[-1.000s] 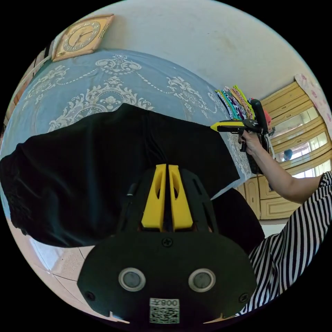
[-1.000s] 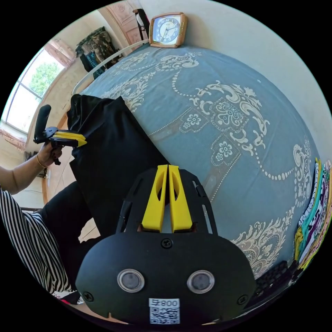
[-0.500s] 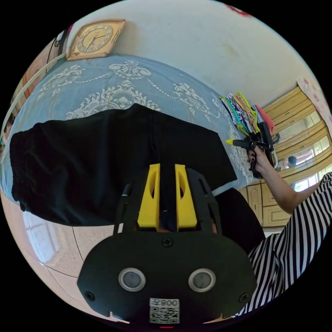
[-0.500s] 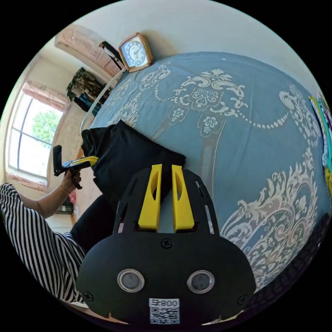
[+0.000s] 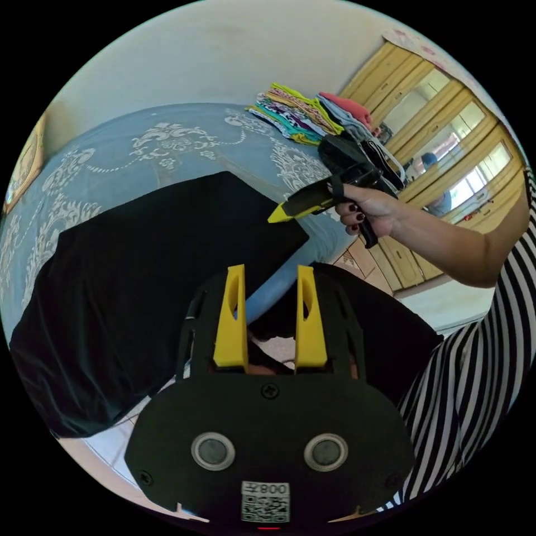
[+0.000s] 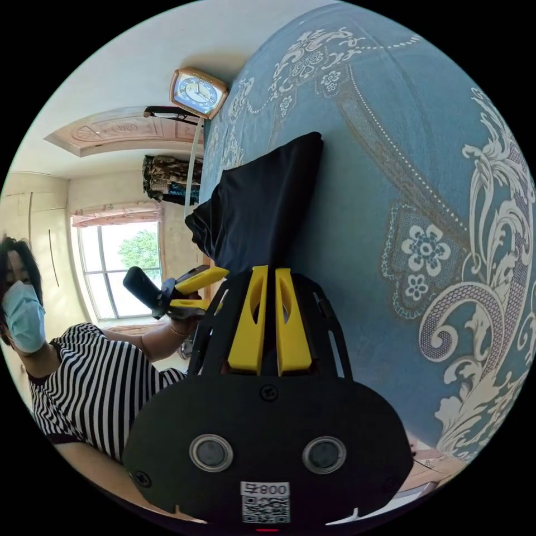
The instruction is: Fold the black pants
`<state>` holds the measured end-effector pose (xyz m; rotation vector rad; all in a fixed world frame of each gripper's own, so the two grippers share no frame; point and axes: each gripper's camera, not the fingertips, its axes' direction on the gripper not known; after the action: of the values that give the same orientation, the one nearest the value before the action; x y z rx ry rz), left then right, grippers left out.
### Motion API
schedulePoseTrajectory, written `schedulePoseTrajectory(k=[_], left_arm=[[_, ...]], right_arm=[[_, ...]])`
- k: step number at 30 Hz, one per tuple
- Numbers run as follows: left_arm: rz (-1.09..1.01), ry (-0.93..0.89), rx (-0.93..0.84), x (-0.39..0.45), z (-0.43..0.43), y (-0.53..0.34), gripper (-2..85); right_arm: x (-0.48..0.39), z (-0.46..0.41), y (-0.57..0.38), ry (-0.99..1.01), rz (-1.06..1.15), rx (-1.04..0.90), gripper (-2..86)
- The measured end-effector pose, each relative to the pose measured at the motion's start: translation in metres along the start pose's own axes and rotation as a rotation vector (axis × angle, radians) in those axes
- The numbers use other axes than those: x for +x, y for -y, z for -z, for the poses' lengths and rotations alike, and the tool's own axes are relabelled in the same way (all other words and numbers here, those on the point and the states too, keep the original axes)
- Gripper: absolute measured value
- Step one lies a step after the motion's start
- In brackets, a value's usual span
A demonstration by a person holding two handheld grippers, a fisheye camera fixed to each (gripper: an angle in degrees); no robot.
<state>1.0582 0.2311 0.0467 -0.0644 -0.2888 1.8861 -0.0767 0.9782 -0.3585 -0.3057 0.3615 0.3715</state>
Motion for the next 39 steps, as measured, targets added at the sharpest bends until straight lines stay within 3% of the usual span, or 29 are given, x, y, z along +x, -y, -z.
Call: schedulePoseTrajectory(k=[7,9,19,24,33,39], left_arm=[[-0.17,0.294,-0.1,0.078,-0.047,0.011,13.5],[-0.151,0.441,-0.118,0.093,-0.058,0.011,8.1],[-0.042,0.334,-0.01,0.113,-0.05,-0.001,2.9],[-0.045,0.318,0.01,0.125,-0.05,-0.008,2.5],[-0.067,0.296,-0.007,0.132,-0.051,-0.016,2.5],[-0.122,0.255,0.006,0.141,-0.05,-0.015,2.6]], right_arm=[[-0.003,0.014,0.008,0.089,0.006,0.003,2.4],[-0.005,0.013,0.011,0.071,0.028,-0.014,2.6],[0.052,0.062,0.024,0.067,-0.097,0.196,8.3],[0.068,0.055,0.059,0.138,-0.134,0.182,10.9],[0.067,0.03,0.093,0.17,-0.132,0.097,3.8],[0.065,0.053,0.076,0.174,-0.123,0.141,2.7]])
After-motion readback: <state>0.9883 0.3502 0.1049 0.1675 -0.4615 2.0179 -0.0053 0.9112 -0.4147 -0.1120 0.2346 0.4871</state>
